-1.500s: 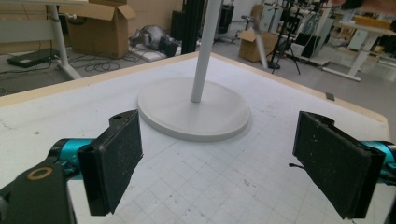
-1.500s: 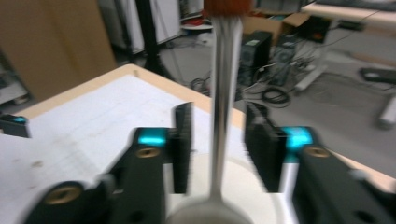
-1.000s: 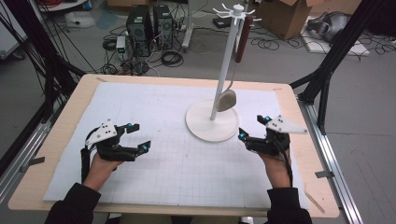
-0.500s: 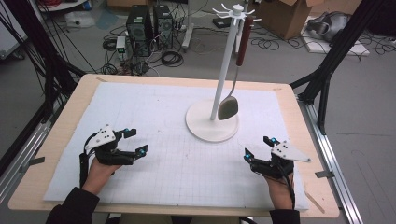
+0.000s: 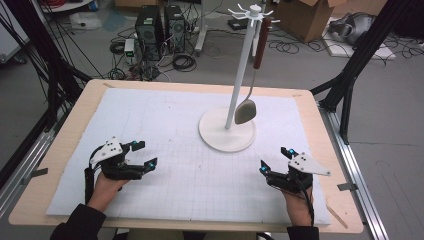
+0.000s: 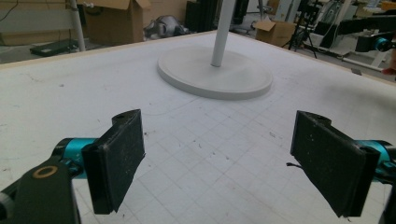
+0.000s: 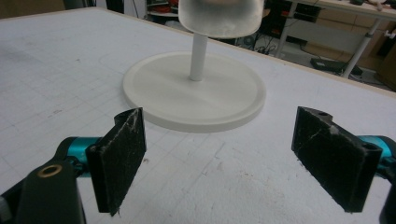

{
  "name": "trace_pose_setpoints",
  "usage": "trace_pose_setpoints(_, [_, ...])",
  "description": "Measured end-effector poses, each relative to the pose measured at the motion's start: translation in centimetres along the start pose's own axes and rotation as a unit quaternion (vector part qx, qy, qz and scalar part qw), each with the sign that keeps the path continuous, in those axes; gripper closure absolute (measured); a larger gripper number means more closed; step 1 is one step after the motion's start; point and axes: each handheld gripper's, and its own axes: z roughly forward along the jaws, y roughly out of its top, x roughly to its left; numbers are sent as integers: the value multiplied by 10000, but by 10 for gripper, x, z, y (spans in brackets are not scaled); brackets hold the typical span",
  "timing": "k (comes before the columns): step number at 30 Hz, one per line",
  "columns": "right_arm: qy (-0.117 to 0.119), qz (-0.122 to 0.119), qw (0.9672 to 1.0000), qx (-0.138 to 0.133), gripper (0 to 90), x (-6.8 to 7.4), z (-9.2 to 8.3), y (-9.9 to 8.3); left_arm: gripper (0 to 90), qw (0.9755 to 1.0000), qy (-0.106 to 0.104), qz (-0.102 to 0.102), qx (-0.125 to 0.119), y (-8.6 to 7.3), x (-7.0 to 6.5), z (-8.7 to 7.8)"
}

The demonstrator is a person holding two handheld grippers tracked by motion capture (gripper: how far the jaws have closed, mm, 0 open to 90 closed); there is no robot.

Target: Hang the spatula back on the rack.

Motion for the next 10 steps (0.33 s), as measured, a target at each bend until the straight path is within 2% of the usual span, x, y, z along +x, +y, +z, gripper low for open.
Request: trace_pose_setpoints(10, [-41,106,9999,66,171,-4,-2,-2,178,10000,38,-48,-3,-1,3,1])
